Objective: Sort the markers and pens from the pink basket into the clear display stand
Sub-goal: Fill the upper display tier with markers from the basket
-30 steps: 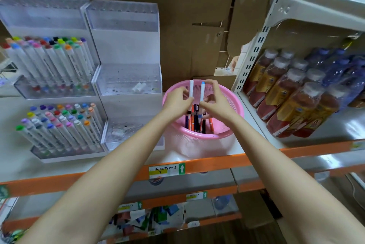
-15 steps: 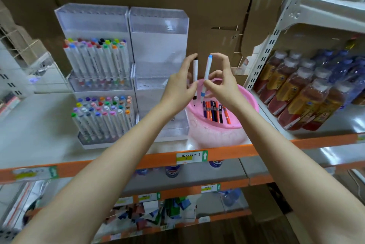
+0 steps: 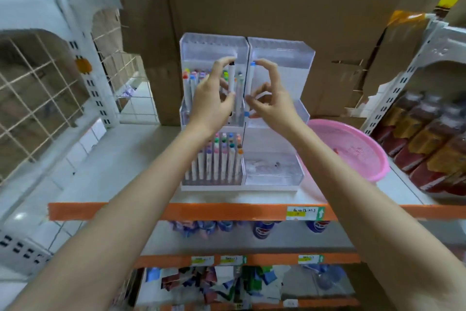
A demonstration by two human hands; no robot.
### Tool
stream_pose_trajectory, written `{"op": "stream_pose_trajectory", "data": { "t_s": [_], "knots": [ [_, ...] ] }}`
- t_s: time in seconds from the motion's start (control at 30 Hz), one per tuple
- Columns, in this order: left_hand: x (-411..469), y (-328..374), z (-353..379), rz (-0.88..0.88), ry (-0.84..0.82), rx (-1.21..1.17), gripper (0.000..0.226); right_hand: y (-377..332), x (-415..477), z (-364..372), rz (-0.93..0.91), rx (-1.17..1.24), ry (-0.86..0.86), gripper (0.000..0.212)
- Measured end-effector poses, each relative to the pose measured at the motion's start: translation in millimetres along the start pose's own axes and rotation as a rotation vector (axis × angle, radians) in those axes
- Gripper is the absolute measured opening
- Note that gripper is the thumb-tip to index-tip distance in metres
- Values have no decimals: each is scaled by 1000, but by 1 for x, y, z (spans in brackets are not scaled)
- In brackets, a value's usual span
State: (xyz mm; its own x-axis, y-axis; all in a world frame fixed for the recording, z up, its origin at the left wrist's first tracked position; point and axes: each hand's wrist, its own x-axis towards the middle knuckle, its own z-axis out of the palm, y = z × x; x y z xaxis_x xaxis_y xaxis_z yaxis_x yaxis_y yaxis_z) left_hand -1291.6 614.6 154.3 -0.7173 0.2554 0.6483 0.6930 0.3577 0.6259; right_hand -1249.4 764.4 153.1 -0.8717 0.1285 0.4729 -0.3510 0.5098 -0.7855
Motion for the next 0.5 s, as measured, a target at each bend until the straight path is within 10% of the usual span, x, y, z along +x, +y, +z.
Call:
{"op": "stream_pose_trajectory", "data": {
  "t_s": [0.5],
  "knots": [
    [15, -71, -68, 6, 100, 15, 60, -22, 39, 96, -80, -60, 127, 65]
  ]
}}
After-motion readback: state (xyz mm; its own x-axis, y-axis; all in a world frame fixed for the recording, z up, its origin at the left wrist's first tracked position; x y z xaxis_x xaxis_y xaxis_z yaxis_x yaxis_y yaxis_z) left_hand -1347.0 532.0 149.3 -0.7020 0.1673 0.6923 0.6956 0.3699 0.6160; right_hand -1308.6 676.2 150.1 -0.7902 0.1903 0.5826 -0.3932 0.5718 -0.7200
